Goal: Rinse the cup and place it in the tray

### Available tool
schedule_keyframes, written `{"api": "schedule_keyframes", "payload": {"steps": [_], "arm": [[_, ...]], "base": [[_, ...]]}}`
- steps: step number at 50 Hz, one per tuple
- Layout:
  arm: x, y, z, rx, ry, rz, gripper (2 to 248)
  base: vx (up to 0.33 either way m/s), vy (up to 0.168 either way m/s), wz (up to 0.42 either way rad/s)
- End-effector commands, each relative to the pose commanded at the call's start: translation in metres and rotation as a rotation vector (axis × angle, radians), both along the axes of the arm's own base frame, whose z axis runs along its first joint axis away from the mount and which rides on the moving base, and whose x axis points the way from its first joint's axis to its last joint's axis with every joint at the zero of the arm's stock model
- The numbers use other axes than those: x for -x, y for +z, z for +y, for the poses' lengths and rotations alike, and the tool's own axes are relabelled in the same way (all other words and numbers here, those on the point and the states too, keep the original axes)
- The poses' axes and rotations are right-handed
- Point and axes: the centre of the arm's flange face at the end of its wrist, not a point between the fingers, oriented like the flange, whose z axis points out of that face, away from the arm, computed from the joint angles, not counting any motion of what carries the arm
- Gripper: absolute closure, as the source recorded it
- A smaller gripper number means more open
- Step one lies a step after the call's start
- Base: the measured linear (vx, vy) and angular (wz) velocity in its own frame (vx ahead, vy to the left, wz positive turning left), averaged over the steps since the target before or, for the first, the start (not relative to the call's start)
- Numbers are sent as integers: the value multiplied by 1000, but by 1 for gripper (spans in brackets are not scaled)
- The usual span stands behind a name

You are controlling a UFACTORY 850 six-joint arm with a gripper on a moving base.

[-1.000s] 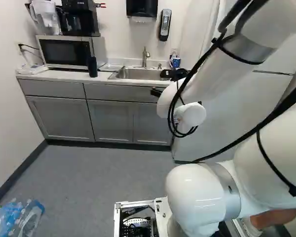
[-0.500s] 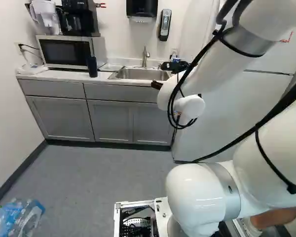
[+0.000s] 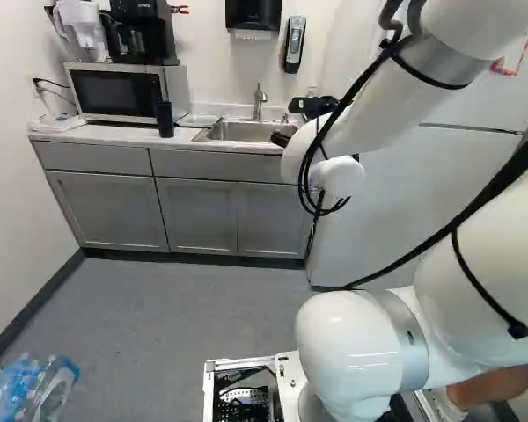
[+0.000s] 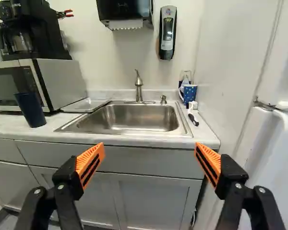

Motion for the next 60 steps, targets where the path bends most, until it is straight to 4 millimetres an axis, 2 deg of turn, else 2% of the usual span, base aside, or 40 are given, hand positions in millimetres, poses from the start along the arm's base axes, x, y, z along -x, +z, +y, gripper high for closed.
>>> {"api": "schedule_keyframes", "payload": {"steps": [60], "arm": [[-50, 59, -1, 2, 2, -51, 3]], "base": [[0, 0, 0]]}}
